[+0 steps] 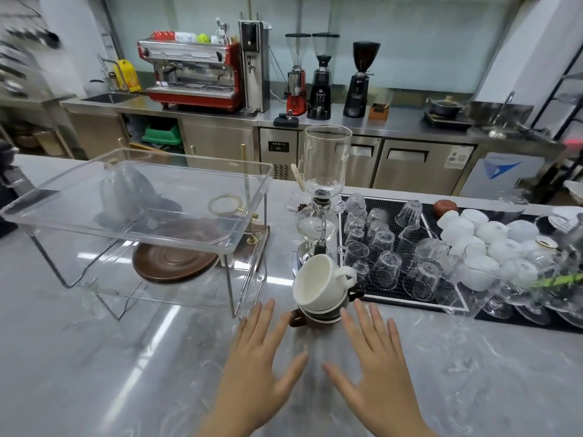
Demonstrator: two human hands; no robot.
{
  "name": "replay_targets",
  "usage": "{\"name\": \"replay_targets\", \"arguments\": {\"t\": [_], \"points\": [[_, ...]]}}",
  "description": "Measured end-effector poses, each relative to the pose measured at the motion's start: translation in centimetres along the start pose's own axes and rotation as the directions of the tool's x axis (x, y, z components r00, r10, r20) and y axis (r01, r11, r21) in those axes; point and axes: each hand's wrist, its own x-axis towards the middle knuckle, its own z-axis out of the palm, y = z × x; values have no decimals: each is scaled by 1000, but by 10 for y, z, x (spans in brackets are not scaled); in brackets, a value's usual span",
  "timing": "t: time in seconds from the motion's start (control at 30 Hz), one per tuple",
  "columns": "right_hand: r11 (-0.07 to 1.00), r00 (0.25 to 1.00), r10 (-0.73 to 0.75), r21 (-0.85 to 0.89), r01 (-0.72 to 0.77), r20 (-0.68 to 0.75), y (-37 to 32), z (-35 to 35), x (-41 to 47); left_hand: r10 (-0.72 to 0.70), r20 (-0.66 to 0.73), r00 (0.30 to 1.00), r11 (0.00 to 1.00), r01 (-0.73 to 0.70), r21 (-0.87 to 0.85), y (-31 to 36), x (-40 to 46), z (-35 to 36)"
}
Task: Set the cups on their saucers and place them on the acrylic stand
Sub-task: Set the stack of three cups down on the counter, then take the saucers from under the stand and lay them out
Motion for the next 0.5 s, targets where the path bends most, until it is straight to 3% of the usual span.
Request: {"name": "replay_targets", "arguments": {"t": [0.2,0.5], "points": [[1000,999,-2,20,1,47,-24,-1,-9,32,-42,999,999,-31,27,-3,-23,-16],[994,997,-76,84,74,30,-71,10,-18,-91,-66,994,994,95,54,-22,-58,-53]]}}
